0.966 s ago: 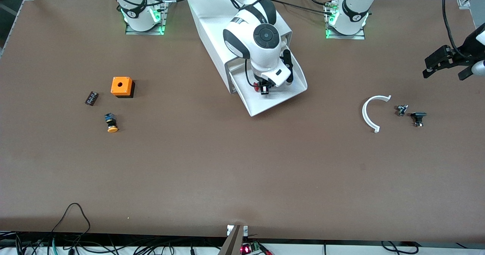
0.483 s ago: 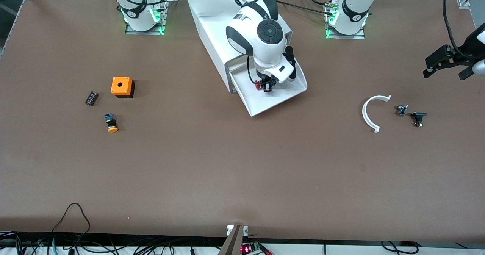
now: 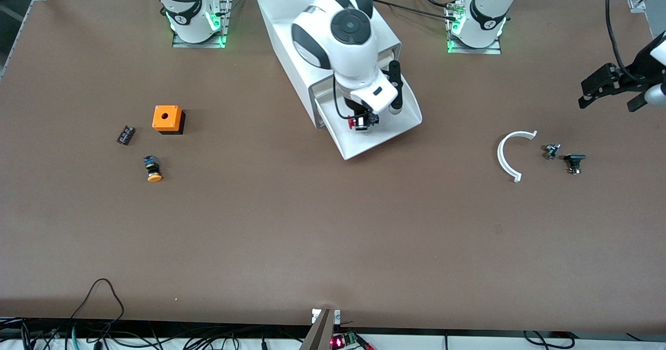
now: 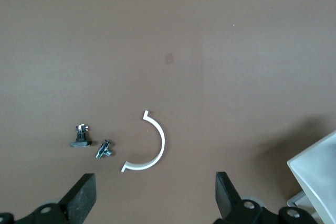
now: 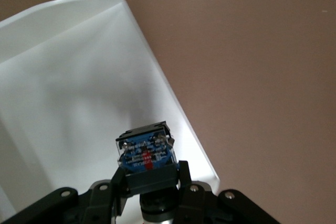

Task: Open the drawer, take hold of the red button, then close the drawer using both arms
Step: 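Lift the red button with the right gripper while the left gripper shuts the drawer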

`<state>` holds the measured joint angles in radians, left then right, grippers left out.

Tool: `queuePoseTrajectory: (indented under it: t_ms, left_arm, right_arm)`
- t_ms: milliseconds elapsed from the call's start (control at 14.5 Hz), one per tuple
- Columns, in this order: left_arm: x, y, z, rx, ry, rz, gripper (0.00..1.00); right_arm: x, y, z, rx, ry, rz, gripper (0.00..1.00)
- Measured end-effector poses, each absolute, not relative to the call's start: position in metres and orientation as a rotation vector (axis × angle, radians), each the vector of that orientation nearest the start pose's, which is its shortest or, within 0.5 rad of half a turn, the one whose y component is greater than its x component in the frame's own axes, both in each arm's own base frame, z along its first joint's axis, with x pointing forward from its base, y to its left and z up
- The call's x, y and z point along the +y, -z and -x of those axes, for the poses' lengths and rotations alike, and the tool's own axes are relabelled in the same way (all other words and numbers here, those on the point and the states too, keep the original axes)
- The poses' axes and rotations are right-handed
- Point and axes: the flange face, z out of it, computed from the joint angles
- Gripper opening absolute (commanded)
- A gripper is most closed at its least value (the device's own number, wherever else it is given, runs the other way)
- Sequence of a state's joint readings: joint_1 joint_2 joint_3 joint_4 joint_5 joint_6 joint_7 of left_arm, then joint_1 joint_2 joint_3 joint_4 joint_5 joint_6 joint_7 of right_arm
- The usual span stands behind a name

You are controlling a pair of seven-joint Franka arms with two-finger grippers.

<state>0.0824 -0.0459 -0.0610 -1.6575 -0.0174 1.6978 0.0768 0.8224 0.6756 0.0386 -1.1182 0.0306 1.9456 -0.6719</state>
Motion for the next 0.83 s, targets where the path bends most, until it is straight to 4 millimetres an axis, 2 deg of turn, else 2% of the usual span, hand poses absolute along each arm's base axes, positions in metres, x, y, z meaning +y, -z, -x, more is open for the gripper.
queuePoseTrajectory:
  t_ms: [207, 414, 621, 828]
  left_arm:
    - [-0.014, -0.578, -0.571, -0.016, 0.132, 3.158, 1.00]
    - [-0.065, -0.509, -0.588, -0.195, 0.092, 3.169, 1.00]
    - [-0.134, -0.441, -0.595, -0.423, 0.046, 3.172, 1.00]
    - [-0.189, -0.384, -0.597, -0.579, 0.026, 3.170, 1.00]
  right_arm:
    - [0.529, -0.467, -0.535, -1.961, 0.296, 2.351, 0.22]
    - [0.465, -0.480, -0.585, -1.742, 0.321, 2.534, 0.22]
    - [0.391, -0.468, -0.628, -1.386, 0.323, 2.736, 0.22]
    - [0.340, -0.436, -0.635, -1.172, 0.197, 2.867, 0.24]
